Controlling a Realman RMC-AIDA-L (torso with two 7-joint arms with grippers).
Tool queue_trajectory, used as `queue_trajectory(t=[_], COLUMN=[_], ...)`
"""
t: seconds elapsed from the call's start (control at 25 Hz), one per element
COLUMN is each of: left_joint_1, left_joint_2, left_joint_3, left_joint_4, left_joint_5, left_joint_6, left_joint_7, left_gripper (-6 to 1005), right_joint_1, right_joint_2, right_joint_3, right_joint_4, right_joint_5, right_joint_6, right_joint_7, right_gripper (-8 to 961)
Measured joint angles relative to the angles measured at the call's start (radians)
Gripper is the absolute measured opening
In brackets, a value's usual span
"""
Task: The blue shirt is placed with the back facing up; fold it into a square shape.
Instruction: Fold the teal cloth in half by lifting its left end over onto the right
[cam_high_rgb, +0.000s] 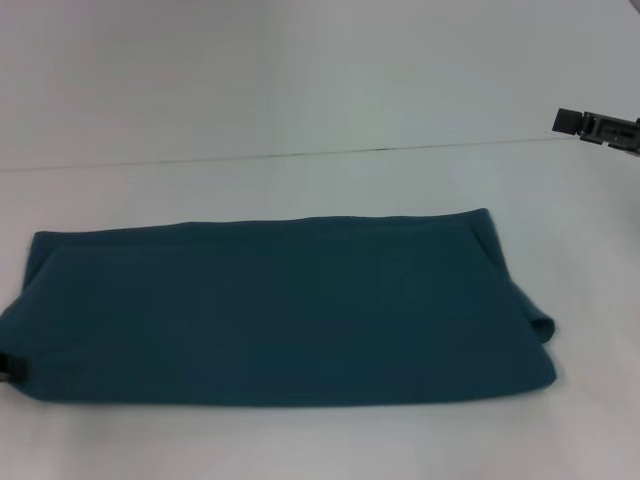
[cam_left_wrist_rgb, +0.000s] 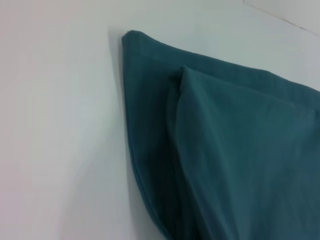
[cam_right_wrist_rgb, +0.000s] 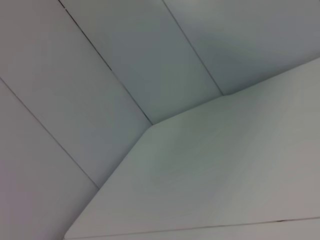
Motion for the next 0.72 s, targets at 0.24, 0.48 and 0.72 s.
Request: queue_trajectory(t=[0.24,0.48,0.72], left_joint_1=[0.017,0.019,-0.008], left_joint_2=[0.019,0.028,0.028], left_joint_3=[-0.053,-0.096,-0.092], left_joint_4=[0.012,0.014,0.011], left_joint_5=[0.021,0.041,-0.002], left_joint_6=[0.017,0.019,0.057], left_joint_7=[0.016,0.028,0.035], left_gripper=[46,45,46], right_joint_1=[0.003,0.005,0.006], right_joint_2=[0.0,0.0,0.0], right_joint_3=[-0.001,-0.001,-0.001], right_joint_4=[0.01,0.013,0.029], right_joint_5=[0.0,0.0,0.0], right_joint_6=[0.006,0.011,0.016], right_joint_7=[-0.003,-0.003,-0.015], right_gripper=[905,905,904])
